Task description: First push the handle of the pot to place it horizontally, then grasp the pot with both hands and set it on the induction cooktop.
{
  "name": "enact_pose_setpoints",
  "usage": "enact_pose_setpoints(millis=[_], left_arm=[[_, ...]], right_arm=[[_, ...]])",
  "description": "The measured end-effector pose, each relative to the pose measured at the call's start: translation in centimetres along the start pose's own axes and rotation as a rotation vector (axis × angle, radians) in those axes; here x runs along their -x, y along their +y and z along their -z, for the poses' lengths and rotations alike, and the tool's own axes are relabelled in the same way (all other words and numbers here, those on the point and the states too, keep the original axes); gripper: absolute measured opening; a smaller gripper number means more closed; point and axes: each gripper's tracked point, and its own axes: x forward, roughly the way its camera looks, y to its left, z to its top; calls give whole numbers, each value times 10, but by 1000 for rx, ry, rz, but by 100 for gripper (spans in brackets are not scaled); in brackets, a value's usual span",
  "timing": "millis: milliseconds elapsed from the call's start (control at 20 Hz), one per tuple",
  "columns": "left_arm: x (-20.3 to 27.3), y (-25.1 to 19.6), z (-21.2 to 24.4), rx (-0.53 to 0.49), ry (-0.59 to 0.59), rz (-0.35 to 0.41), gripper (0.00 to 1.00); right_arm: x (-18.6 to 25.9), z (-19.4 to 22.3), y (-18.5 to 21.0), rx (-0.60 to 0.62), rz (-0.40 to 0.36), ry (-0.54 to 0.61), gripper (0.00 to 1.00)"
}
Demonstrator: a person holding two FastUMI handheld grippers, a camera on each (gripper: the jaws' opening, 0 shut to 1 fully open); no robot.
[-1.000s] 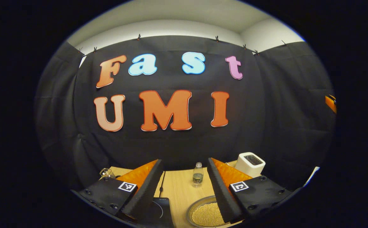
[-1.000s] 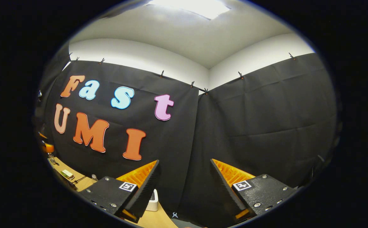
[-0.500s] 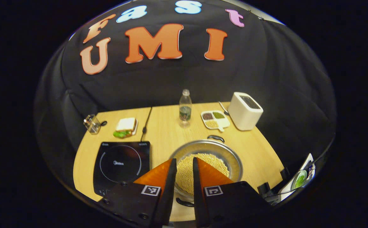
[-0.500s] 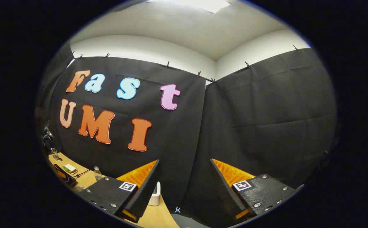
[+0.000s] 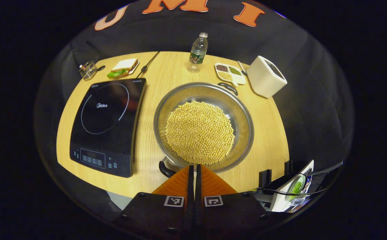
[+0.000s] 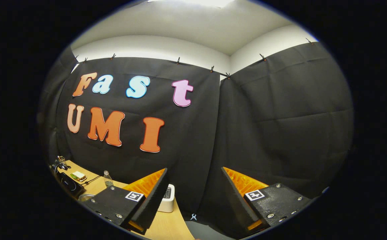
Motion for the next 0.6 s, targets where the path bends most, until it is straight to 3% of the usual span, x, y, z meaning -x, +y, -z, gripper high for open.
enact_pose_setpoints(millis=[300, 600], left_arm=[[-20, -5, 46, 134, 158, 10, 8], [-48, -11, 66, 284, 285, 50, 8]], right_arm=[[-4, 19, 10, -8, -48, 40, 95], [-1, 25, 18, -7, -46, 68, 95]])
